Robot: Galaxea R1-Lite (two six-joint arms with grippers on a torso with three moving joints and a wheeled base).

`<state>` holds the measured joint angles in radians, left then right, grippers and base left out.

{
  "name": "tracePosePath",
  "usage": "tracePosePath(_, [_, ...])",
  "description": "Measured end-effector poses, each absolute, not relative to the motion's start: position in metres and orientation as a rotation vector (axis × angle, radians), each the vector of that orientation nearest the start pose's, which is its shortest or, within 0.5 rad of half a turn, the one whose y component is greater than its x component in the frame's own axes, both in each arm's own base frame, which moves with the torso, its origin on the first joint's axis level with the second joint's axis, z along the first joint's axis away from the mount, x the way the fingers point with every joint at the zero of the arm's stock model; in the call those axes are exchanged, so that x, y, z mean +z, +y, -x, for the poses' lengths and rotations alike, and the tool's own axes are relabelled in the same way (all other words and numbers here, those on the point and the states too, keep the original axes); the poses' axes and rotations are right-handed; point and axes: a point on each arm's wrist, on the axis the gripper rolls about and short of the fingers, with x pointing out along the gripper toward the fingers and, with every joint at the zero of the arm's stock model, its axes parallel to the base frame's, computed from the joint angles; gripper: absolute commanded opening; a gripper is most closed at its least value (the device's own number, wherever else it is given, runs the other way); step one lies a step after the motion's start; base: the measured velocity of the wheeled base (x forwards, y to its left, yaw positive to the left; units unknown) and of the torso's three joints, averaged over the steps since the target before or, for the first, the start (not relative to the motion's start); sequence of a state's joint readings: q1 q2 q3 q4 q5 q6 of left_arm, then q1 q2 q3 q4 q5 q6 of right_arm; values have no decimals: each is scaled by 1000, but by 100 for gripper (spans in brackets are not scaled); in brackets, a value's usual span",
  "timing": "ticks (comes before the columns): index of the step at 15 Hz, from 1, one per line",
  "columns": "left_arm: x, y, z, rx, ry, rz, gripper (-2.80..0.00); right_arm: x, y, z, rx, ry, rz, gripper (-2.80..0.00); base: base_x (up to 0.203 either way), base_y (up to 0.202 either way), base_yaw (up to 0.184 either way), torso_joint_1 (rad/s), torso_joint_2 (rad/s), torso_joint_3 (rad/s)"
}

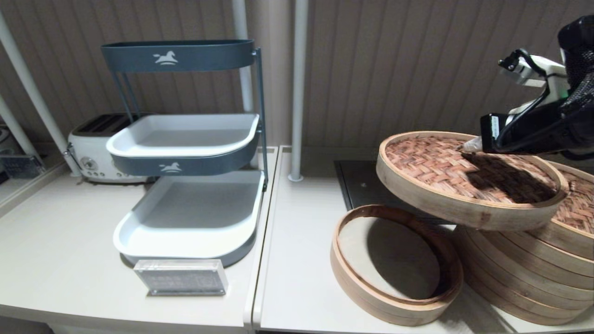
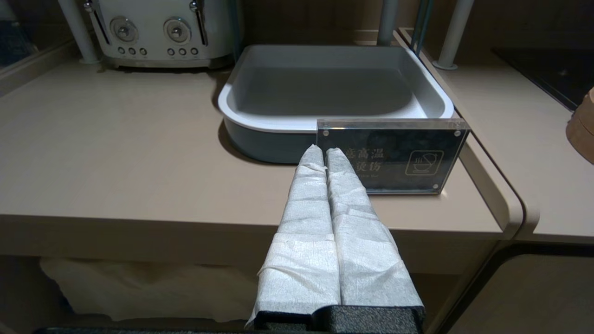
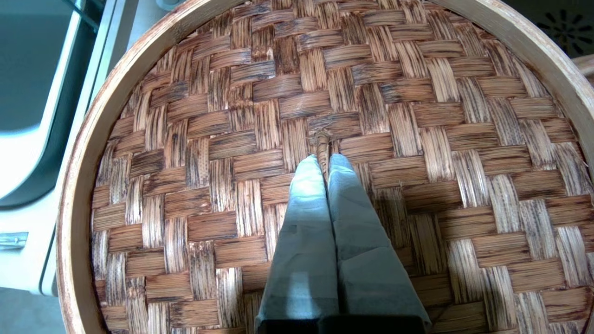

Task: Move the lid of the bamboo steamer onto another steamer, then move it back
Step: Put the steamer

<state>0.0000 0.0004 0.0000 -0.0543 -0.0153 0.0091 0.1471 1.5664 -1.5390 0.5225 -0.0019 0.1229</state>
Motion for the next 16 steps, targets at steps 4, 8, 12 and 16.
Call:
tracePosePath(4, [81, 0, 23, -15, -53, -10, -280, 308, 53, -260, 150, 571, -65, -280, 0, 0, 0, 0, 0, 0])
tracePosePath(8, [81, 0, 23, -15, -53, -9, -280, 305, 63, -258, 179, 578, -59, -280, 0, 0, 0, 0, 0, 0])
tracePosePath(12, [81, 0, 23, -15, -53, -10, -280, 295, 74, -260, 195, 566, -44, -280, 0, 0, 0, 0, 0, 0])
tracePosePath(16, [81, 0, 23, -15, -53, -10, -280, 281, 81, -264, 208, 577, -52, -280, 0, 0, 0, 0, 0, 0])
